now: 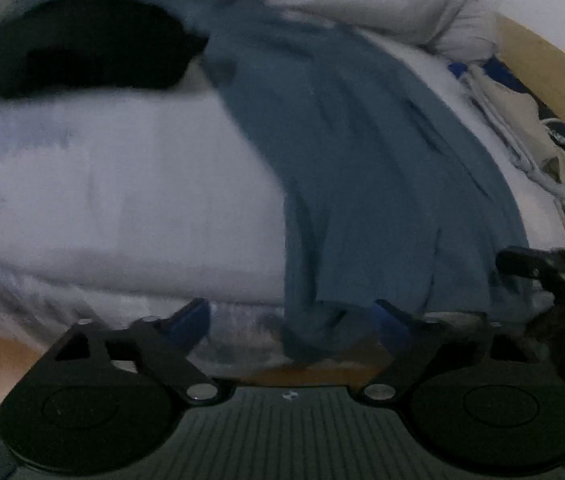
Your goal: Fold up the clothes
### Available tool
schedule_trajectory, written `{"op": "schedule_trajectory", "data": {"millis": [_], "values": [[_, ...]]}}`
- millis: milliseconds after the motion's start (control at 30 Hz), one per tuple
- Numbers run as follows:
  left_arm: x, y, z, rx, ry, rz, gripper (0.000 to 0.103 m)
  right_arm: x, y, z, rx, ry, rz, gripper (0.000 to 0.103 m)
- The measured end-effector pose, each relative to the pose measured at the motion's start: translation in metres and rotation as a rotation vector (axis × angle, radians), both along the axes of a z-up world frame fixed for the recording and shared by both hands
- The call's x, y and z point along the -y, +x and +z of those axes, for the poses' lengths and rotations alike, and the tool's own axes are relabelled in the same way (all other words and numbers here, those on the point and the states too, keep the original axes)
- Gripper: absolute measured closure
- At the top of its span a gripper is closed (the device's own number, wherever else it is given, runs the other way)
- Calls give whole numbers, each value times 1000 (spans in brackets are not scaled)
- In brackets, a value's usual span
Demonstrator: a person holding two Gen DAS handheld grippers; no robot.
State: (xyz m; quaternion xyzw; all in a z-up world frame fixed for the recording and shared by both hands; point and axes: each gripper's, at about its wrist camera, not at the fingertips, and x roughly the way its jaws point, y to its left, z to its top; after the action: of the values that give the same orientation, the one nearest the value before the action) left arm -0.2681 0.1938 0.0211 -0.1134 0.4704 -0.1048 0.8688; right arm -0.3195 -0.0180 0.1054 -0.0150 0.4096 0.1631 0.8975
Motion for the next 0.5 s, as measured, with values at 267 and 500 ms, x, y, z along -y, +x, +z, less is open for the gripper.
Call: {"op": "schedule_trajectory", "data": {"millis": [267,500], "values": [[11,18,-30,-152,16,-79,46,2,-6,7,14,9,-1,91],[-16,0,-14,-114,-72,3,95,-2,5,0,26,12,2,87]]}}
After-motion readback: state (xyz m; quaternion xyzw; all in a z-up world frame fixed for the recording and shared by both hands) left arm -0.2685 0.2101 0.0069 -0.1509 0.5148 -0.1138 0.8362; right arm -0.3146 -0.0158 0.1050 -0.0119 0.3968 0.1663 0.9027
